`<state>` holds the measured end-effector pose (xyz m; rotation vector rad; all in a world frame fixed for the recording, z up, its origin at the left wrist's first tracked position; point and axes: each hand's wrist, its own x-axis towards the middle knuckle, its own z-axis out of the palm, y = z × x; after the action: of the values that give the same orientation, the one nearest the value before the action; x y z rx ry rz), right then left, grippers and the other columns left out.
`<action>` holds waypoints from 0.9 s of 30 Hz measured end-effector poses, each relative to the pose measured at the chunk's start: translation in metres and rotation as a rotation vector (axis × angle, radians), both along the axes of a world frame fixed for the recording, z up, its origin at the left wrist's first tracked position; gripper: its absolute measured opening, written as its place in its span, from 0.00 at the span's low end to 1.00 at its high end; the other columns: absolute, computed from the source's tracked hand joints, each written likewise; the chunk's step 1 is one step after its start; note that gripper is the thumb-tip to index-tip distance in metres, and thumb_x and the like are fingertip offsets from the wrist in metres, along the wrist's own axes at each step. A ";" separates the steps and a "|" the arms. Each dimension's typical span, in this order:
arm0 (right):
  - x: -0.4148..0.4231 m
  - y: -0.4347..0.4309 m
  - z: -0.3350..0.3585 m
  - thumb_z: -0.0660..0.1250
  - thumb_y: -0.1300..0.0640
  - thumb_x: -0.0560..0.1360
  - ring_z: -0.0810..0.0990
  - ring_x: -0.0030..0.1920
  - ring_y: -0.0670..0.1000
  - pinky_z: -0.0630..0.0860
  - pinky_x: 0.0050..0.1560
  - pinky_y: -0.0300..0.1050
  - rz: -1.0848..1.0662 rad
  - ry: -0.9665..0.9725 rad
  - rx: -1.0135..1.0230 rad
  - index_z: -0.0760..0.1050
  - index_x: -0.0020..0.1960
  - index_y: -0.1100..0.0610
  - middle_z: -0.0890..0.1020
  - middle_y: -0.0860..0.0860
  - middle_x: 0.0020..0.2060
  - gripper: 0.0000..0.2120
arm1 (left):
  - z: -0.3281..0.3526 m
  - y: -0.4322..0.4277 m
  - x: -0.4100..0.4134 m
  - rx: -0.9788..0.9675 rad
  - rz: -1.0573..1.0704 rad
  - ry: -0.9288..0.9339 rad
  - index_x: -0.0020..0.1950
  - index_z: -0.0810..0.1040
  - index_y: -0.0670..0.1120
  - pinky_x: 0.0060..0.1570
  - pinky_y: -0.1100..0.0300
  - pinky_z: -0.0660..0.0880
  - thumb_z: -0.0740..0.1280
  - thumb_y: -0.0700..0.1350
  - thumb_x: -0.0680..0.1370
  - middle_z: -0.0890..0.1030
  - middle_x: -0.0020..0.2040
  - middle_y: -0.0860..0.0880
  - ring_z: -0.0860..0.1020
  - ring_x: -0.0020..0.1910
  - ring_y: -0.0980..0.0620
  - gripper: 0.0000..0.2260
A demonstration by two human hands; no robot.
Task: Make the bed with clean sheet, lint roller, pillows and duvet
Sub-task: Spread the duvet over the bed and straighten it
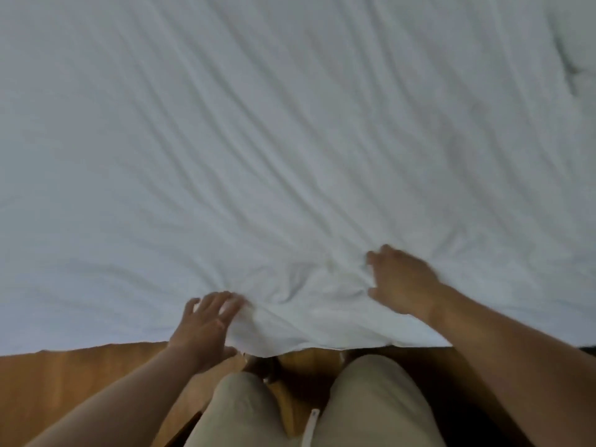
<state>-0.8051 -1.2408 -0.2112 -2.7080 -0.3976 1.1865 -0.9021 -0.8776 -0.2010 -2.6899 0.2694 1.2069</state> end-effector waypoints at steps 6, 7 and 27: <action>-0.042 0.215 0.005 0.69 0.48 0.75 0.73 0.64 0.59 0.74 0.63 0.56 0.151 0.062 0.378 0.62 0.74 0.51 0.69 0.54 0.67 0.31 | 0.012 0.129 0.009 0.110 0.104 -0.026 0.81 0.44 0.56 0.76 0.45 0.52 0.70 0.63 0.73 0.51 0.80 0.51 0.49 0.80 0.47 0.46; -0.052 0.242 0.004 0.70 0.47 0.75 0.72 0.66 0.59 0.72 0.65 0.57 0.158 0.062 0.387 0.61 0.75 0.50 0.68 0.54 0.68 0.33 | 0.008 0.145 0.011 0.096 0.084 -0.018 0.81 0.44 0.57 0.76 0.46 0.52 0.71 0.62 0.73 0.51 0.80 0.52 0.49 0.80 0.48 0.46; -0.095 0.358 -0.060 0.69 0.53 0.74 0.78 0.41 0.52 0.66 0.39 0.43 -0.130 -0.146 0.228 0.79 0.51 0.51 0.79 0.49 0.42 0.06 | -0.069 0.246 0.014 -0.421 -0.055 -0.177 0.52 0.86 0.56 0.37 0.57 0.82 0.62 0.47 0.71 0.86 0.47 0.53 0.85 0.42 0.50 0.15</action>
<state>-0.9004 -0.8832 -0.2710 -2.5847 -0.3455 0.8563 -0.8880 -0.6314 -0.2703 -3.0946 0.6298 0.9761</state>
